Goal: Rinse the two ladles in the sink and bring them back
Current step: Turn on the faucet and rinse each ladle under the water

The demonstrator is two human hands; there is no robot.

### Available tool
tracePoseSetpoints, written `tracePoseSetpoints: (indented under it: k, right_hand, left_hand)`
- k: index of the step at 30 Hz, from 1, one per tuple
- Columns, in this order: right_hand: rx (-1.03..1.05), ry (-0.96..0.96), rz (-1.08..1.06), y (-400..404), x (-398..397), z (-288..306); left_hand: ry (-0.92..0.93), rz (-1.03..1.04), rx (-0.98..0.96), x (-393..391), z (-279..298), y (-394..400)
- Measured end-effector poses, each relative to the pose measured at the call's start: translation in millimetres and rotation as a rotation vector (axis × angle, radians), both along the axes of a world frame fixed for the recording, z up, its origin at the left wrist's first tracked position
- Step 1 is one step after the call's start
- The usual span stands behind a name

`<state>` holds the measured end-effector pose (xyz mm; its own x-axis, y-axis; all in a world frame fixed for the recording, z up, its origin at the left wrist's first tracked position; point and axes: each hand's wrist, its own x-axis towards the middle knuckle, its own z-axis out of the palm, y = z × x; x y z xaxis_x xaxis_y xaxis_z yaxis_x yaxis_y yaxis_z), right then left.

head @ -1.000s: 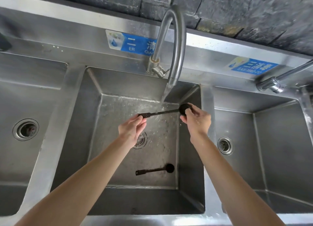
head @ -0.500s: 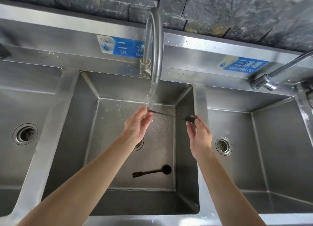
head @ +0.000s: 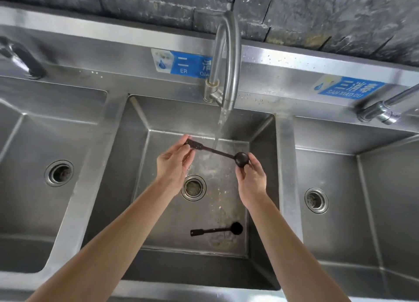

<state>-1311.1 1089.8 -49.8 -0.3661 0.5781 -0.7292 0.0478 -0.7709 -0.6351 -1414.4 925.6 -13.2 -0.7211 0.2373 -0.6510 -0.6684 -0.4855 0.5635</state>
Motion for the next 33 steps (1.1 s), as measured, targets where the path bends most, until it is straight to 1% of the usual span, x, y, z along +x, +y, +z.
tracePoseSetpoints:
  k: [5, 9, 15, 18, 21, 23, 24, 27, 30, 33]
  right_hand:
    - [-0.009, 0.011, 0.032, -16, -20, -2]
    - [0.008, 0.01, 0.063, -34, -33, 0]
    - [0.027, 0.026, 0.128, -58, -45, 2]
    - [0.026, 0.023, 0.168, -62, -47, 2]
    - [0.07, 0.042, 0.25, -62, -46, 4]
    - [0.088, 0.037, 0.282, -60, -49, 6]
    - [0.095, 0.034, 0.294, -58, -50, 7]
    - [0.129, 0.022, 0.324, -52, -53, 11]
    - [0.268, -0.104, 0.403, -47, -54, 14]
    - [0.386, -0.195, 0.436, -42, -56, 10]
  left_hand:
    - [0.034, 0.041, -0.019, -8, -1, -27]
    - [0.003, 0.103, 0.0, -12, -1, -46]
    - [0.003, 0.105, -0.02, -18, 2, -78]
    - [0.03, 0.077, -0.103, -21, -2, -92]
    - [0.052, 0.013, -0.269, -23, -7, -101]
    - [0.093, -0.055, -0.345, -24, -12, -103]
    - [0.104, -0.072, -0.362, -24, -15, -104]
    - [0.072, -0.032, -0.349, -24, -25, -109]
    - [0.047, -0.049, -0.374, -22, -35, -112]
    - [0.096, -0.139, -0.476, -19, -42, -114]
